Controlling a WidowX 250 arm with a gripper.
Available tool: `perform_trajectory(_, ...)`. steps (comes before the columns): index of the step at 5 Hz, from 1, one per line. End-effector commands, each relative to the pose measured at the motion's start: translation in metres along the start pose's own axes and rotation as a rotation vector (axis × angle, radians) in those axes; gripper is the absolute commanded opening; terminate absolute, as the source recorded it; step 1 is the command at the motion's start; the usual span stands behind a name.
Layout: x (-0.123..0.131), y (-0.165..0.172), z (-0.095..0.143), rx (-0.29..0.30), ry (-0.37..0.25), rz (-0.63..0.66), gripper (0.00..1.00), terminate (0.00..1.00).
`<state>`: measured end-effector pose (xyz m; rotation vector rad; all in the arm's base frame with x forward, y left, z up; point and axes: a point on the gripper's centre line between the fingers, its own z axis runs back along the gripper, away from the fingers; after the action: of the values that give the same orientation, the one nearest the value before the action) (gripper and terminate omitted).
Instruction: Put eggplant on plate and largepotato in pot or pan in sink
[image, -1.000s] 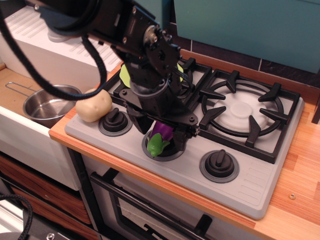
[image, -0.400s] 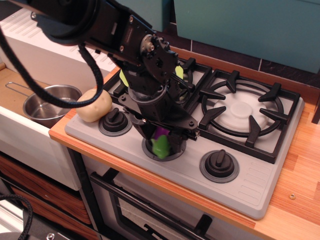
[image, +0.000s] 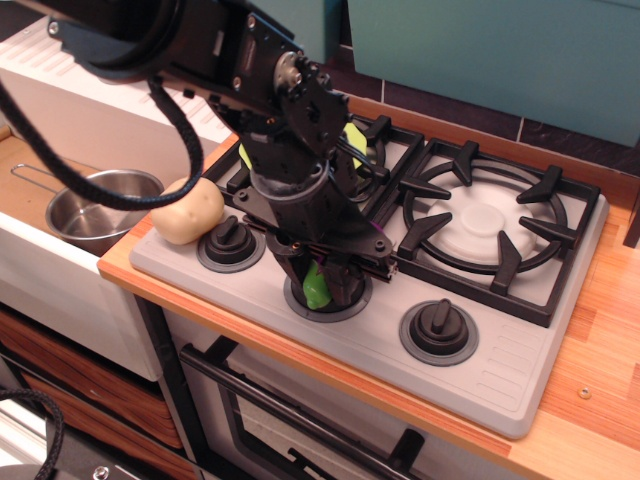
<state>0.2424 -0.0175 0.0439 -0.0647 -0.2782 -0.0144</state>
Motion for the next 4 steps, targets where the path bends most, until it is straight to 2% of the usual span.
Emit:
perform_trajectory(1, 0.014, -0.001, 0.033, 0.019, -0.031, -0.007, 0.0, 0.0)
perform_trajectory(2, 0.018, 0.0, 0.053, 0.037, 0.001, -0.017, 0.0, 0.0)
perform_trajectory(3, 0.03, 0.009, 0.055, 0.053, -0.021, -0.041, 0.0, 0.0)
perform_trajectory(4, 0.043, 0.033, 0.051, 0.027, -0.035, -0.071, 0.0, 0.0)
